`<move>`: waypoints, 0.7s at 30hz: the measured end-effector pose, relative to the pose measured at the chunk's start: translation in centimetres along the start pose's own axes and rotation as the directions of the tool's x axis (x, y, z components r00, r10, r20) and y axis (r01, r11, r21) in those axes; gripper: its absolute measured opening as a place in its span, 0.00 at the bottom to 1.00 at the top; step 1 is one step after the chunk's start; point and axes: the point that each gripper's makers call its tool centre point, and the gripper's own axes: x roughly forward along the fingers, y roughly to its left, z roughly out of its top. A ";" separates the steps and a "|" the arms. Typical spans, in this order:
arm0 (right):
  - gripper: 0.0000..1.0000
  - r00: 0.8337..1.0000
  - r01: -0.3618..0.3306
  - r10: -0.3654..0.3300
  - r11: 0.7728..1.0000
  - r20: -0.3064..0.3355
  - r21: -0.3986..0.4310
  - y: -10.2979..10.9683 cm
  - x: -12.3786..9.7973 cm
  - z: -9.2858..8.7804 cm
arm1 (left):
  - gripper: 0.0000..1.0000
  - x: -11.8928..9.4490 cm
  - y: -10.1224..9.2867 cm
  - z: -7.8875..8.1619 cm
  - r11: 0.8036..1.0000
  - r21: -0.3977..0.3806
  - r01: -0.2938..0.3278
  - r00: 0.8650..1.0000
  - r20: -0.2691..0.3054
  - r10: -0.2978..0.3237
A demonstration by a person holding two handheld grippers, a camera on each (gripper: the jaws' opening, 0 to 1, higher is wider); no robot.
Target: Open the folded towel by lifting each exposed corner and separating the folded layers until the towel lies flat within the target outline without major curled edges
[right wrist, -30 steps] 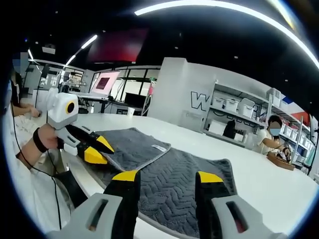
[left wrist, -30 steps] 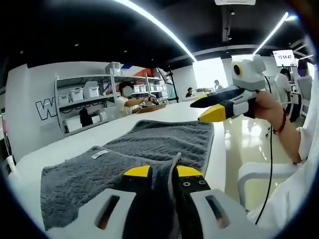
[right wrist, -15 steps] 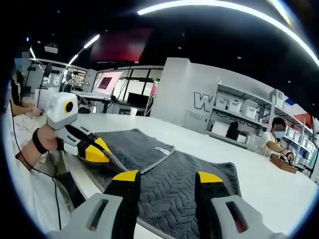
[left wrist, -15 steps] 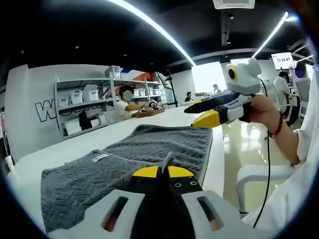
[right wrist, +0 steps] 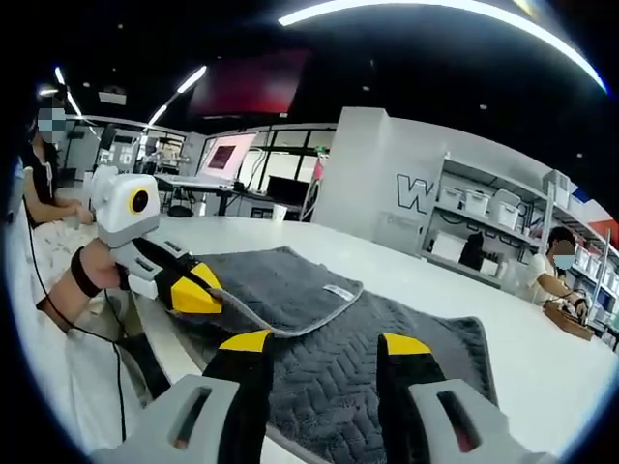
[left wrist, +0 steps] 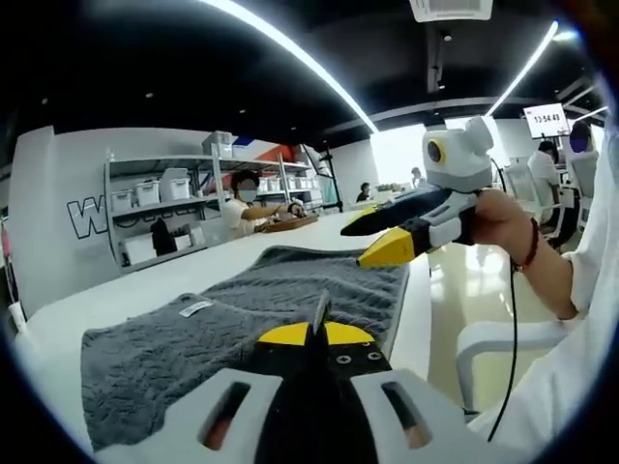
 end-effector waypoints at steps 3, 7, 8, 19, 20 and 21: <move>0.39 1.000 -0.005 0.005 1.000 0.007 0.008 0.1 0.1 0.2 | 0.02 -0.2 0.3 0.1 1.000 -0.006 -0.007 1.000 0.005 0.007; 0.39 1.000 -0.011 0.011 1.000 0.008 0.007 0.3 0.3 0.4 | 0.02 -0.4 0.5 0.2 1.000 -0.014 -0.014 1.000 0.015 0.014; 0.39 1.000 -0.013 0.013 1.000 0.010 0.008 0.3 0.4 0.4 | 0.02 -0.5 0.5 0.2 1.000 -0.013 -0.017 1.000 0.015 0.017; 0.38 0.999 -0.052 0.052 0.998 0.010 0.045 0.7 1.6 0.1 | 0.02 -0.7 0.6 0.5 1.000 -0.017 -0.016 0.999 0.038 0.017; 0.38 0.998 -0.056 0.055 0.998 0.009 0.043 0.8 1.7 0.1 | 0.02 -0.7 0.6 0.6 1.000 -0.018 -0.021 0.999 0.043 0.021; 0.38 0.998 -0.057 0.057 0.997 0.009 0.043 0.8 1.8 0.1 | 0.02 -0.7 0.6 0.7 1.000 -0.020 -0.021 0.999 0.046 0.022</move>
